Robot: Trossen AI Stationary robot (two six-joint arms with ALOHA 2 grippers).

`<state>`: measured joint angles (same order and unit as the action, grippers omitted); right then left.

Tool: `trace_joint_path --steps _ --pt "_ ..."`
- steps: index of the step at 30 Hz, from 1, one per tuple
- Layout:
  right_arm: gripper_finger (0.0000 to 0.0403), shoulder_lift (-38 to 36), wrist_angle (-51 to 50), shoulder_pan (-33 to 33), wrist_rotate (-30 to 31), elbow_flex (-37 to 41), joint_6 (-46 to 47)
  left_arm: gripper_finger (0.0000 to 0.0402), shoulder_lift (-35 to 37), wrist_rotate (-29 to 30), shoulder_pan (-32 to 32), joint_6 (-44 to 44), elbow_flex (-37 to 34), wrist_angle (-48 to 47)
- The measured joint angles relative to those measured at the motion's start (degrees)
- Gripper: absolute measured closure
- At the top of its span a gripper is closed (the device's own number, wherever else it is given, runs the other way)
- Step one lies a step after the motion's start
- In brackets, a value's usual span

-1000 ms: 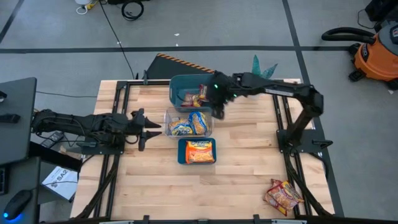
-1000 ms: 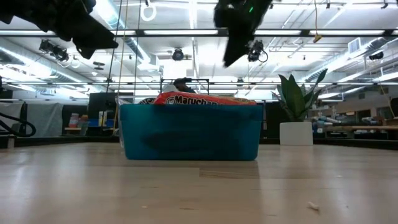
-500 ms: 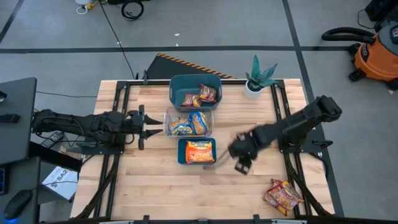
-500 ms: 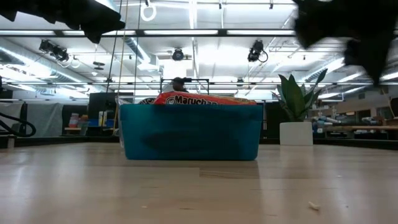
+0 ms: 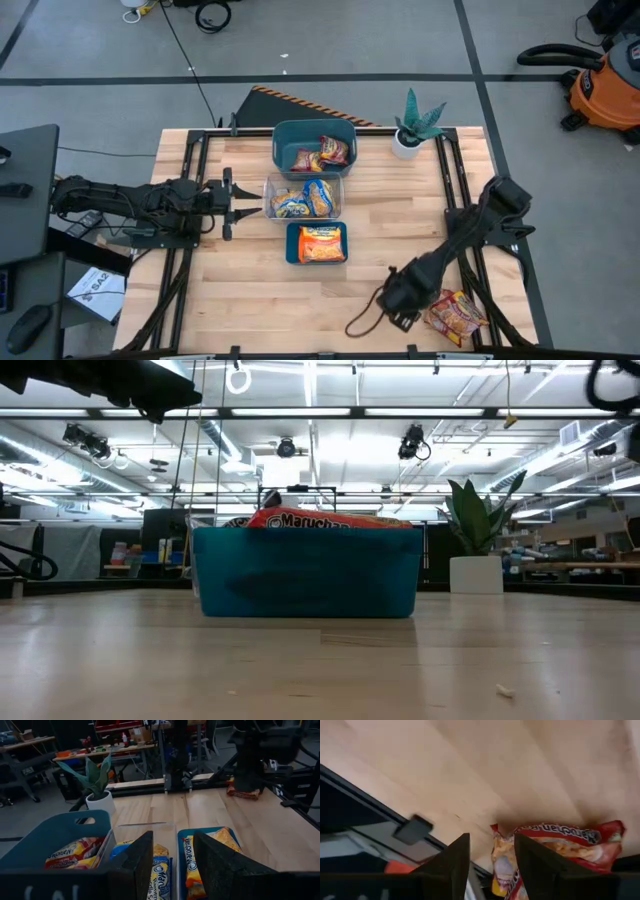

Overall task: Sort Maruchan noodles
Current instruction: Put the red noodle pack into the top blue bin

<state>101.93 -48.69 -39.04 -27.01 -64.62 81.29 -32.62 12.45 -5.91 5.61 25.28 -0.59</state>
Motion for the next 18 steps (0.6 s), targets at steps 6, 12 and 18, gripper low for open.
trace_joint_path --steps 6,12,18 --pt "0.0243 5.1 -3.3 -3.8 -0.1 -1.7 -3.3 0.0256 0.0 0.0 0.0 0.1 0.0 -0.3" --pt "0.0245 5.7 -6.8 -6.7 4.4 -1.8 -5.4 0.0256 0.0 0.0 0.0 1.0 0.0 -0.7" --pt "0.0265 5.3 -11.2 -7.5 5.1 -1.8 -7.8 0.0256 0.0 0.0 0.0 1.0 0.0 -1.4"
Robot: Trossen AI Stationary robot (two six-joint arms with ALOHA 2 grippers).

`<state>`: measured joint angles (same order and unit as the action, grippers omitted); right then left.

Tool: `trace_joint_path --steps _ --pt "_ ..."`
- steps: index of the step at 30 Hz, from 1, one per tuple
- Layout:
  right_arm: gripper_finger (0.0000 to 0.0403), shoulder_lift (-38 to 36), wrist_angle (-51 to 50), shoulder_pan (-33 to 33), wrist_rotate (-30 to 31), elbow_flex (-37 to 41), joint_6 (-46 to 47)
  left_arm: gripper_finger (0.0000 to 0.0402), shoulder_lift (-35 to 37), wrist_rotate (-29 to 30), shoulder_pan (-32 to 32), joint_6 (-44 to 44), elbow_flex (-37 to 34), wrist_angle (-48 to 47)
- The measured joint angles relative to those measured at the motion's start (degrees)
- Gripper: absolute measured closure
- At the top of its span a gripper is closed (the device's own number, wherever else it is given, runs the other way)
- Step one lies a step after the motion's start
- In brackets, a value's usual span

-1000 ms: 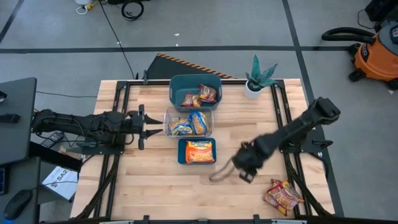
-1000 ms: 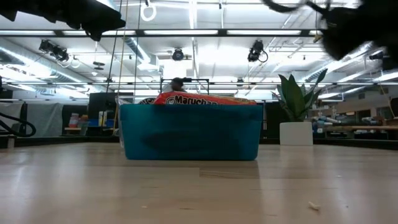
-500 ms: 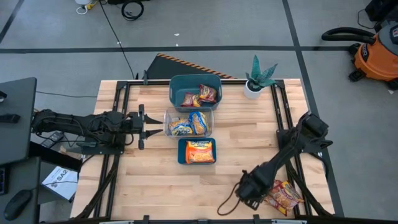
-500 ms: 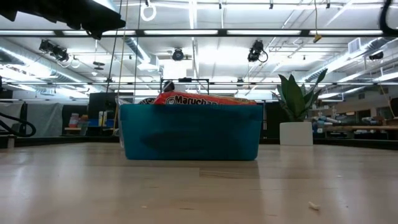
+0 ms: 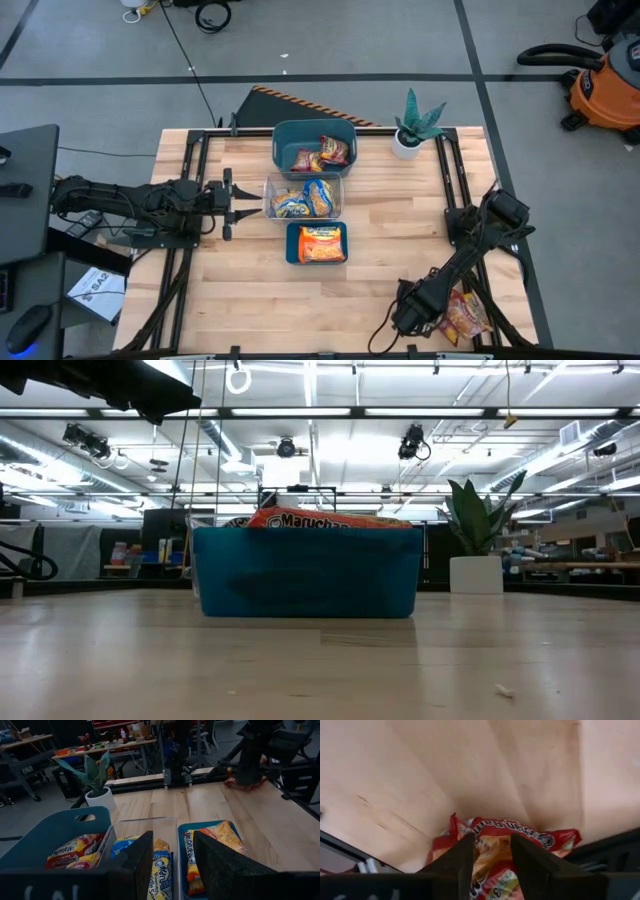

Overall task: Sort Maruchan noodles
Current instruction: Put the red noodle pack into the top blue bin

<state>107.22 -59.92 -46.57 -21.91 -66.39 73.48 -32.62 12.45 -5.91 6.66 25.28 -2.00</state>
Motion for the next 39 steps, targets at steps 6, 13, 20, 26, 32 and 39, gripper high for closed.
trace_joint_path --steps 6,13,20,26,32,39 --pt "0.0283 -1.5 -2.4 1.1 -0.1 0.0 -4.5 0.0256 0.0 0.0 0.0 0.0 0.0 -0.2" --pt "0.0298 -1.5 1.5 1.4 1.2 0.0 -4.6 0.0256 0.0 0.0 0.0 0.0 0.0 -1.0" --pt "0.0298 -1.5 5.7 0.4 2.1 0.1 -6.6 0.0256 0.0 0.0 0.0 -1.0 0.0 -1.3" --pt "0.03 -1.5 7.3 -1.8 4.4 2.3 -9.3 0.0256 0.0 0.0 0.0 -1.0 0.0 -2.2" --pt "0.032 -1.5 8.5 -2.5 5.2 3.2 -14.3 0.0256 0.0 0.0 0.0 -1.0 0.0 -2.1" --pt "0.0392 -1.5 9.0 -0.9 5.5 3.2 -15.2 0.0256 0.0 0.0 0.0 -1.0 0.0 -2.1"
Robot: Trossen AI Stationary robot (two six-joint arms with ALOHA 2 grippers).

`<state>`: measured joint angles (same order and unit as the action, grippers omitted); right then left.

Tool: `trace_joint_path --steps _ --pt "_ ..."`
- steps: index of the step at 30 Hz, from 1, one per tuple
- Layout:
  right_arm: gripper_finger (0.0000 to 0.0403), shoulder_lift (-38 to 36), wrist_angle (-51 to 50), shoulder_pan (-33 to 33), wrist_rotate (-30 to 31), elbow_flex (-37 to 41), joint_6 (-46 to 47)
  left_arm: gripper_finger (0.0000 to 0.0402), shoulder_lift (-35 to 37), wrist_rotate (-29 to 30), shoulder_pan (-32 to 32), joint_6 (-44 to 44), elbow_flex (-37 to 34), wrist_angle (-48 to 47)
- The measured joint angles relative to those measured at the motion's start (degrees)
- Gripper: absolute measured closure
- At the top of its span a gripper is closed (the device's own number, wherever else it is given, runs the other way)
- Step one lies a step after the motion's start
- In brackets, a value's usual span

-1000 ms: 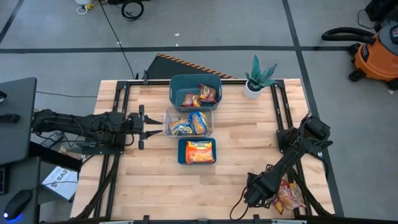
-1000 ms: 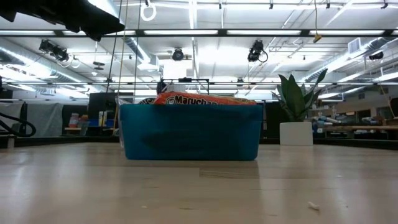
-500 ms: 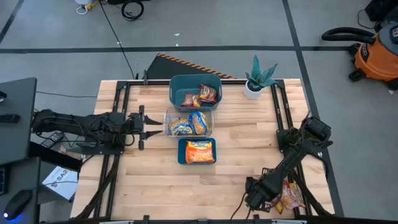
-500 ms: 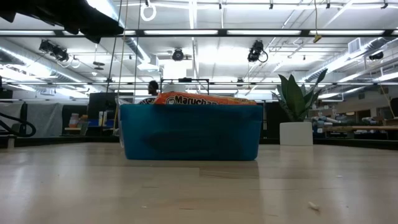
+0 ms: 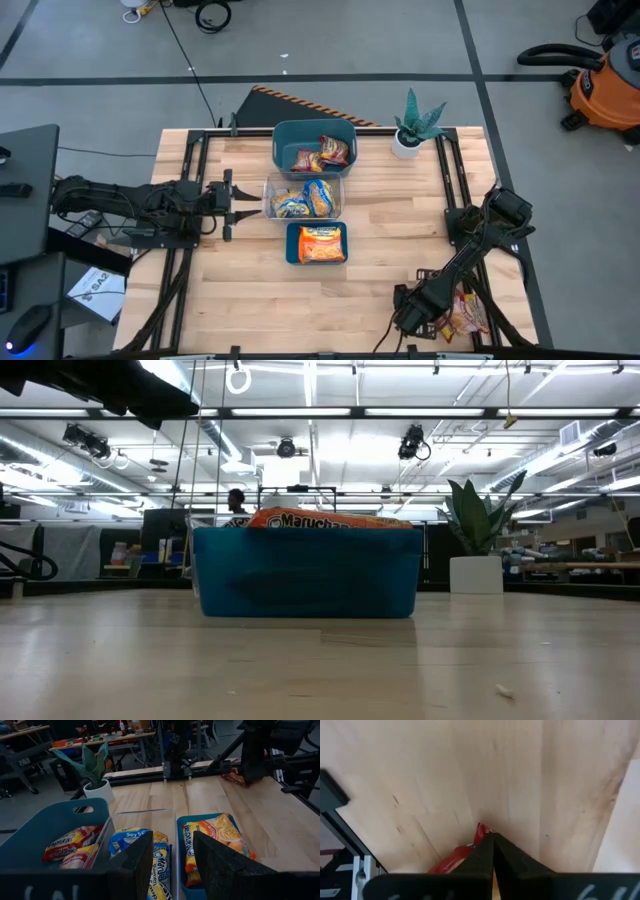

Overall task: Sort Maruchan noodles
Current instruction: Put the red noodle pack into the top blue bin

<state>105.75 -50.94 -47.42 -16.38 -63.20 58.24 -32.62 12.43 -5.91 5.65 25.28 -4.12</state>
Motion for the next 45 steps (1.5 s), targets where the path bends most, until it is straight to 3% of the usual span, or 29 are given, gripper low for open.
trace_joint_path --steps 5,8,16,28,30,34,45 --pt "0.0397 0.0 -3.3 1.9 -0.4 -1.0 -1.6 0.0256 0.0 0.0 0.0 -0.1 0.0 0.0" --pt "0.0398 0.0 -7.7 4.5 2.9 -4.1 -5.2 0.0256 0.0 0.0 0.0 -0.5 0.0 0.4" --pt "0.04 0.0 -15.7 15.4 18.9 -12.3 -21.5 0.0256 0.0 0.0 0.0 -2.5 0.0 1.8" --pt "0.0402 -0.1 -39.4 30.3 46.6 -31.6 -37.1 0.0256 -0.9 0.0 0.0 -6.3 0.0 0.3" --pt "0.04 -0.7 -37.8 32.8 45.1 -33.1 -37.6 0.0256 -1.2 0.0 0.0 -7.3 0.0 -0.6" --pt "0.0372 -1.3 -33.1 37.0 30.6 -32.0 -38.0 0.0256 -1.5 0.0 -0.1 -10.0 0.0 -4.1" --pt "0.0258 -1.2 -17.3 38.0 7.8 -12.7 -30.0 0.0256 -1.5 -0.1 -0.1 -14.1 0.0 -8.7"
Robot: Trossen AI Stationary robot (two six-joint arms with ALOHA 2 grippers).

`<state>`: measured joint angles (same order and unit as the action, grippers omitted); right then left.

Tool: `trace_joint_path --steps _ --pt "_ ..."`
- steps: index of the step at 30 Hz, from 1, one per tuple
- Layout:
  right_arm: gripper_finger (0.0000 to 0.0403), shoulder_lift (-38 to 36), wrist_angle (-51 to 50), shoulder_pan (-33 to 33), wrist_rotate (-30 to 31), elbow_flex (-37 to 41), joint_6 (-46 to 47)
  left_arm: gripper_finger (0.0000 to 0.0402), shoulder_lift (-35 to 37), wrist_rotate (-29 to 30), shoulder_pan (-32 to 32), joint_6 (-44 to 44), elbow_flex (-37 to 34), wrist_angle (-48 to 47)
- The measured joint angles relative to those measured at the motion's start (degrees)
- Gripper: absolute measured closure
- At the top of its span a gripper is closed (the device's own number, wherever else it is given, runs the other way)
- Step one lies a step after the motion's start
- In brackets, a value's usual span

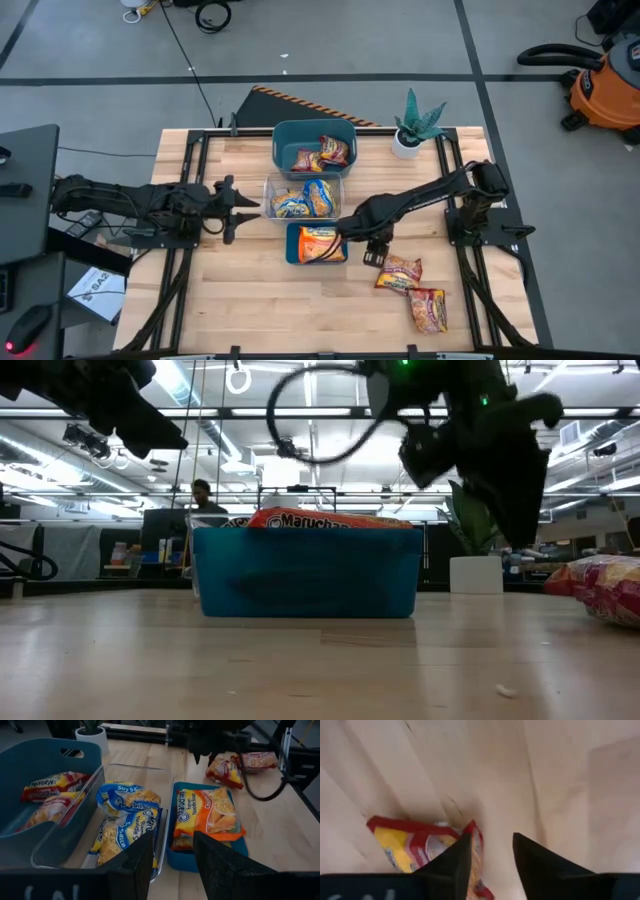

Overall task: Sort Maruchan noodles
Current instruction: Put the red noodle pack into the top blue bin

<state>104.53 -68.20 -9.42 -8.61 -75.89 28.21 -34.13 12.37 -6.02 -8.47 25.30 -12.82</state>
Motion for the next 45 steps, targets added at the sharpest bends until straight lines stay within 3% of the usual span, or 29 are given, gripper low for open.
trace_joint_path --steps 8,14,19,22,26,30,37,45 --pt "0.0194 0.0 12.5 -1.5 -3.5 8.7 4.5 0.0256 0.0 -0.6 0.0 -0.3 0.0 -0.4" --pt "0.0184 0.0 14.3 -3.0 -3.1 12.3 7.5 0.0256 0.0 -0.6 0.0 0.1 0.0 -0.3" --pt "0.0235 0.0 14.5 -3.6 -0.7 12.9 7.8 0.0256 0.0 -0.6 0.0 0.5 0.0 -0.3" --pt "0.0293 0.0 14.5 -3.7 -1.0 12.9 8.0 0.0256 0.0 -0.6 0.0 1.7 0.0 -0.3" --pt "0.0384 0.0 13.9 -3.7 -5.8 12.9 8.0 0.0256 0.0 -0.6 0.0 1.6 0.0 -0.5" --pt "0.0392 0.0 9.5 -3.9 -5.6 10.9 7.6 0.0256 0.0 -0.6 0.0 1.7 0.0 -0.9" --pt "0.0398 0.0 -4.2 -2.9 5.0 -2.2 2.7 0.0256 0.0 -0.6 0.0 1.7 0.0 -0.9" --pt "0.0399 0.0 -17.9 1.7 30.4 -20.2 -5.0 0.0256 0.0 -0.6 0.0 1.4 0.0 -0.9"
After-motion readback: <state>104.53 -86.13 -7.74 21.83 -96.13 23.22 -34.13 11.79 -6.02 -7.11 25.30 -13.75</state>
